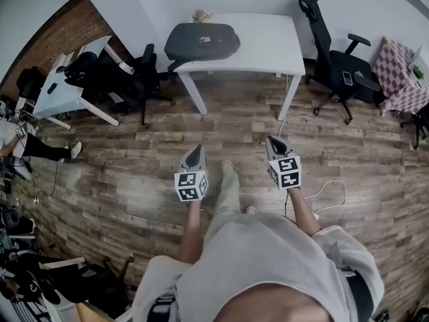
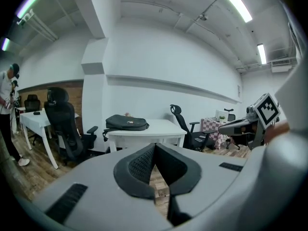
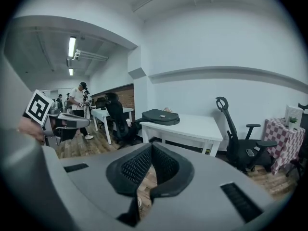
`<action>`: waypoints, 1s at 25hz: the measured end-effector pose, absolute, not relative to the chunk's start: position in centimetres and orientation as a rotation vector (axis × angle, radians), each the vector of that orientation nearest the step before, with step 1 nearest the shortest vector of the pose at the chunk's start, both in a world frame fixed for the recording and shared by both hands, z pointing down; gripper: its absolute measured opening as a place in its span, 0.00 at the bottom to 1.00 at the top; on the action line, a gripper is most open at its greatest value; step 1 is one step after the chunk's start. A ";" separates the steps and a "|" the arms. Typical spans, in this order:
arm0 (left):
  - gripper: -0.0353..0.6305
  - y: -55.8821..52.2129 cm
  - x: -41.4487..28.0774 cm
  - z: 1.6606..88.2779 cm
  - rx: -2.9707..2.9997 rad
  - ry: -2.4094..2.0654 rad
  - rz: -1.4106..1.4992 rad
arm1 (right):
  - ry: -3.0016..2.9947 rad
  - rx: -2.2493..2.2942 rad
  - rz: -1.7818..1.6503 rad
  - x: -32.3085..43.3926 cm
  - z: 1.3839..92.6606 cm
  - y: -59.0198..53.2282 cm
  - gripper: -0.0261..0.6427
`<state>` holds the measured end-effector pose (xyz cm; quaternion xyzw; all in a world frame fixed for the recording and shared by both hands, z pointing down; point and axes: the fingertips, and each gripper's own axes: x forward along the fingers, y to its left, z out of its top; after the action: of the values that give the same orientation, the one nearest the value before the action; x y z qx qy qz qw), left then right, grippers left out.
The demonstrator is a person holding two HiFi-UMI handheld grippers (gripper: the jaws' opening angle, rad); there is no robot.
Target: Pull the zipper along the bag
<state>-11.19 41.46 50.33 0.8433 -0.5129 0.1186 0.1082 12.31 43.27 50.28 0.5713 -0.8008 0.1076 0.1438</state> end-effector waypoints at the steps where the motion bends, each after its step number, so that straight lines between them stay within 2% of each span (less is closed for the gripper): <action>1: 0.09 40.5 -11.2 50.6 2.479 -1.503 0.346 | -2.303 1.651 0.311 12.4 50.4 42.4 0.06; 25: 0.09 9.2 -9.0 50.6 2.564 -1.277 0.265 | -2.146 1.720 0.294 11.7 49.3 16.1 0.06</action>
<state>-9.02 9.17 50.63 0.8835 -0.4400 0.0913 0.1322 11.66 16.06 49.33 0.6108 -0.7624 0.1043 0.1867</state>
